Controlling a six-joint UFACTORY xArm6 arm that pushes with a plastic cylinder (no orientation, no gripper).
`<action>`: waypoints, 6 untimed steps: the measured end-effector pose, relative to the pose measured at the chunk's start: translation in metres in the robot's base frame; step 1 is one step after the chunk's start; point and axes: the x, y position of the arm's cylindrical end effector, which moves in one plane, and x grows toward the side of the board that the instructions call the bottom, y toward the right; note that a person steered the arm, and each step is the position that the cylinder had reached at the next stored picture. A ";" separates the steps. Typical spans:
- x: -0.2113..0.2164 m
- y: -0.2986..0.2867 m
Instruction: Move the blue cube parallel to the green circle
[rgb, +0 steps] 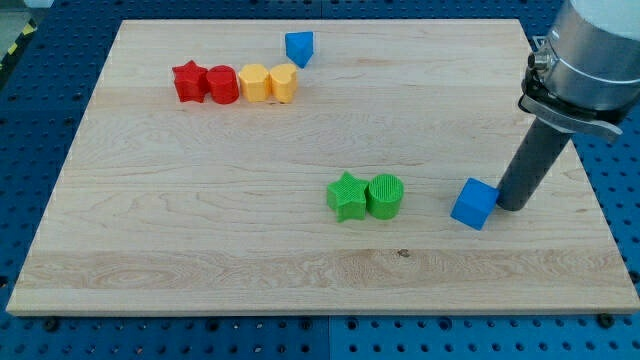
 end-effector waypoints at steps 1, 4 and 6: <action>-0.001 -0.004; 0.010 0.018; 0.050 0.014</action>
